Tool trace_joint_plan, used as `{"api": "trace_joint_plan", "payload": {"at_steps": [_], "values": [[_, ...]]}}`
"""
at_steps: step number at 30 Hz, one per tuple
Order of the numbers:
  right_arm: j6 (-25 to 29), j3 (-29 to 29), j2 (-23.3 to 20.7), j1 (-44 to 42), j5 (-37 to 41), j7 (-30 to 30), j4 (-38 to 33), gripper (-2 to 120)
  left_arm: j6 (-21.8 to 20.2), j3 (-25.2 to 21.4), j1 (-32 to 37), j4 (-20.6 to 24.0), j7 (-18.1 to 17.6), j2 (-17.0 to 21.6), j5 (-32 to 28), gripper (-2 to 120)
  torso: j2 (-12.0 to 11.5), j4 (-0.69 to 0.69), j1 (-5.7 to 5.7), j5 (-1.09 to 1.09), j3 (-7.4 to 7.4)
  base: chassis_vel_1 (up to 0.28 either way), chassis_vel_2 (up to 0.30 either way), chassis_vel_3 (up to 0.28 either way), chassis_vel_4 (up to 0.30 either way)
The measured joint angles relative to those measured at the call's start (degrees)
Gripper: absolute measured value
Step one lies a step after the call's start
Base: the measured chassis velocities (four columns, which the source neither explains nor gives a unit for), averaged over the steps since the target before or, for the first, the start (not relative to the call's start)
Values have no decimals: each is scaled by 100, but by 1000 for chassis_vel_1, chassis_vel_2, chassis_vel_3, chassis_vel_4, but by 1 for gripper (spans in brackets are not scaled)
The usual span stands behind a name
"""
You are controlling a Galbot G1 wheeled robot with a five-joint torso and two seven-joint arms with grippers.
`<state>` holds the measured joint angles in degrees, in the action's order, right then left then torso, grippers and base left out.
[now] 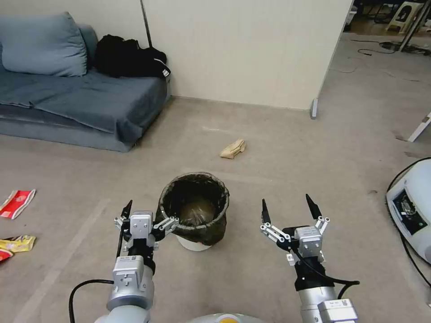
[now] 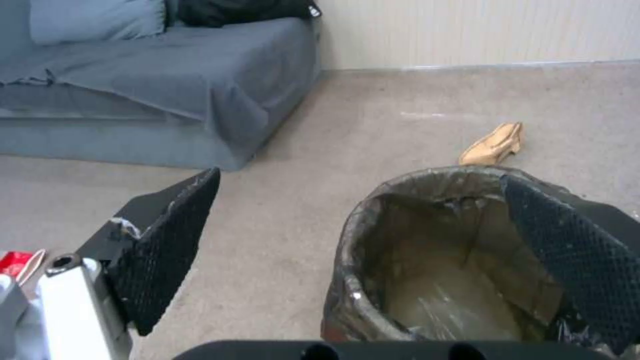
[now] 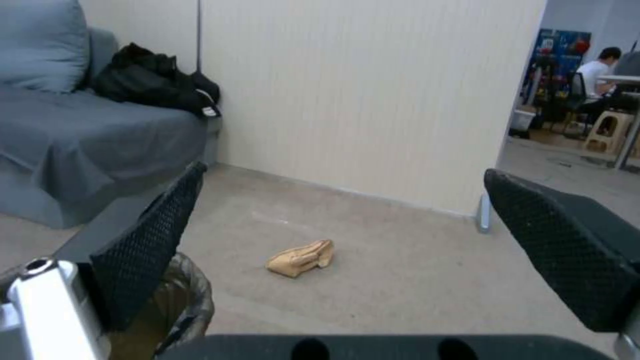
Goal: Pick up the trash bin, then pick up the garbage from the floor and place it into the trash bin.
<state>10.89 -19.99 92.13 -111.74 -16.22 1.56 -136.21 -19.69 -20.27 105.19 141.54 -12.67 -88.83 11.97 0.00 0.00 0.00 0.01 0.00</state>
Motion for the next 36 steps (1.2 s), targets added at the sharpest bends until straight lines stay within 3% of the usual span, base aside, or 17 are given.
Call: {"api": "trace_joint_plan", "payload": {"at_steps": [5,7,9,10,14,16,26,36], "values": [[1,5,0,3,-18,-2,3,100,-105,-34,-98,22,-4,-10,-205,100,0,0,0,0,0,0,0,0,0],[4,56,0,38,-83,-8,48,100,-489,-374,-363,-3,-44,-44,-894,100,0,1,0,0,0,0,0,0,0],[9,60,0,45,-91,-12,64,100,-586,-438,-440,-24,-53,-48,-1019,100,0,2,0,-1,0,0,0,0,0],[28,80,0,86,-95,-20,113,100,-998,-795,-994,-267,-104,-14,-1632,100,0,1,0,-1,0,0,0,0,0],[27,100,0,102,-73,-20,114,100,-1188,-1025,-1365,-536,-166,95,-2116,100,0,-2,0,-2,0,0,0,0,0],[19,102,0,107,-79,-21,129,100,-1561,-1274,-1899,-1032,-396,274,-3023,100,0,-1,0,-2,0,0,0,0,0],[-22,146,0,125,-83,-16,258,100,-1750,-1222,-2500,-2142,-670,224,-3190,100,0,0,1,0,1,0,0,0,0],[-22,178,0,130,-129,-16,316,100,-1802,-1008,-2716,-2603,-663,143,-3228,100,0,0,0,-1,0,0,0,0,0]]}}
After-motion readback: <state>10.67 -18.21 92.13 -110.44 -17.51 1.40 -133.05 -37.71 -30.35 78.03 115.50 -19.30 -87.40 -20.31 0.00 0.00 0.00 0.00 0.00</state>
